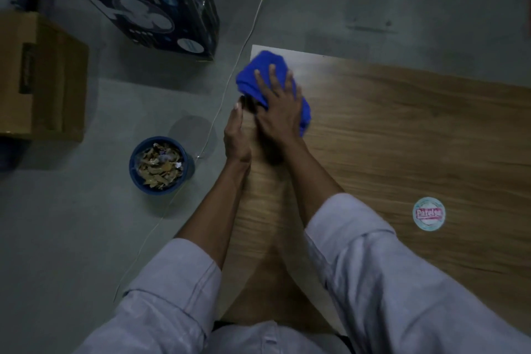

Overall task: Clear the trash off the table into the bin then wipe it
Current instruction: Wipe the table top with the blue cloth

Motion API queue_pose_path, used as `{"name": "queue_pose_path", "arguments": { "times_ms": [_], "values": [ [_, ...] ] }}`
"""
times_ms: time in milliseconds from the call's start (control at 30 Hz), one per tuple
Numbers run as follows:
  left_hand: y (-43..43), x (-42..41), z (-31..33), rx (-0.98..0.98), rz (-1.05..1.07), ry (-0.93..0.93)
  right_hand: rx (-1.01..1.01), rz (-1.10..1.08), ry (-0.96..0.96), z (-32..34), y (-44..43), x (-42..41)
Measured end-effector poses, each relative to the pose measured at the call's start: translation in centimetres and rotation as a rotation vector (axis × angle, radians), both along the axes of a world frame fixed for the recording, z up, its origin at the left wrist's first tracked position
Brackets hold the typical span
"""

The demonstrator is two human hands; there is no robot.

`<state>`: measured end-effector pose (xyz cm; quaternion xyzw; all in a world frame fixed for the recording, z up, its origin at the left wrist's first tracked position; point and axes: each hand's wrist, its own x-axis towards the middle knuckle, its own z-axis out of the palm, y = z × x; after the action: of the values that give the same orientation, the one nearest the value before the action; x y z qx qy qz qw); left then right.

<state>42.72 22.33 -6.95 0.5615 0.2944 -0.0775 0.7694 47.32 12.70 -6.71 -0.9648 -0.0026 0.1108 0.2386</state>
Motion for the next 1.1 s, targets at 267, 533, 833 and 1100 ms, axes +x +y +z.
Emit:
{"name": "queue_pose_path", "arguments": {
  "times_ms": [267,533,833,1100],
  "values": [
    [0.3,0.0,4.2,-0.164,-0.005,0.085,0.224,0.052,0.039,0.6,1.2,-6.0],
    [0.7,0.5,1.4,-0.062,0.032,0.09,-0.099,-0.179,-0.069,-0.7,-2.9,3.0],
    [2.8,0.6,0.2,-0.063,0.082,0.086,-0.037,0.398,-0.135,-1.0,-1.9,5.1],
    [4.1,-1.8,3.0,-0.069,-0.028,0.079,0.304,0.208,-0.054,3.6,-3.0,-0.9]
  ]
}}
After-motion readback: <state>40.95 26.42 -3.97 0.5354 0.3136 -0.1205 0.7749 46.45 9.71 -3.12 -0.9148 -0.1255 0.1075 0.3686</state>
